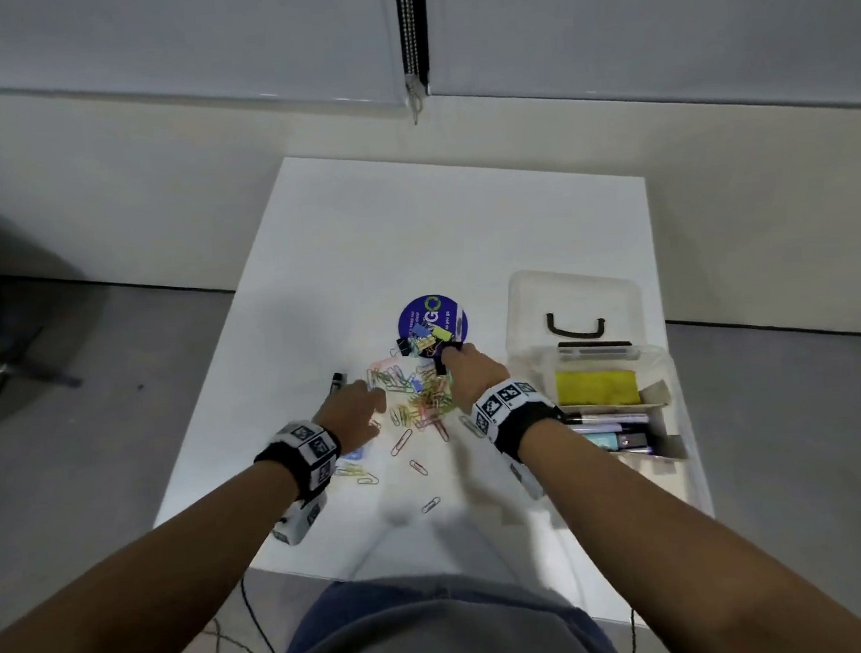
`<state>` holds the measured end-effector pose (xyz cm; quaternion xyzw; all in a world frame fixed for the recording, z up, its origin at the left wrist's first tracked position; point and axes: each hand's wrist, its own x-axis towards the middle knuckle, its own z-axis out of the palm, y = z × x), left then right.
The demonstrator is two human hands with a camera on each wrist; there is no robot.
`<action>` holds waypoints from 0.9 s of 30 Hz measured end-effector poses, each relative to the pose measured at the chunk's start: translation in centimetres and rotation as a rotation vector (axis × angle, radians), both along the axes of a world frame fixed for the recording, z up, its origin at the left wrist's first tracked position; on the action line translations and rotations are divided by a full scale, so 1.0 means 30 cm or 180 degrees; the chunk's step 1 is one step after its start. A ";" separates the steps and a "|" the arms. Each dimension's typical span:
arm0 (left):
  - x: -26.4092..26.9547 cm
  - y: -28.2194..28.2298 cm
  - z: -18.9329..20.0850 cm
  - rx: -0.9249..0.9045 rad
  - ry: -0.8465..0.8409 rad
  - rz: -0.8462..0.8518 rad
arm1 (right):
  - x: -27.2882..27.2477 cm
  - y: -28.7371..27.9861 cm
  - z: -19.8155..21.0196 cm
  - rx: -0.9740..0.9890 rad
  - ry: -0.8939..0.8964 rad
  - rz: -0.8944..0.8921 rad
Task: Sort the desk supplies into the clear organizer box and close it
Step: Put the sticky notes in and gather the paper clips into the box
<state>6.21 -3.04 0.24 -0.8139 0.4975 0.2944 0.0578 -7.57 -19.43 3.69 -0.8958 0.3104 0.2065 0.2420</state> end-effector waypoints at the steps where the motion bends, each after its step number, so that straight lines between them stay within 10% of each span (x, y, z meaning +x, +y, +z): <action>1: 0.006 0.019 -0.003 0.0157 -0.0175 -0.0214 | 0.014 0.011 -0.038 -0.0064 0.0208 -0.0007; 8: 0.008 0.071 -0.066 0.0225 -0.0413 -0.0761 | 0.009 0.042 -0.189 -0.0536 0.0477 -0.0424; 21: -0.239 -0.301 0.125 -0.1906 0.1963 0.1122 | -0.299 -0.135 0.154 0.0417 -0.1395 -0.1811; 27: -0.498 -0.545 0.161 -0.2065 0.1772 0.1298 | -0.548 -0.253 0.130 -0.0287 -0.0439 -0.2279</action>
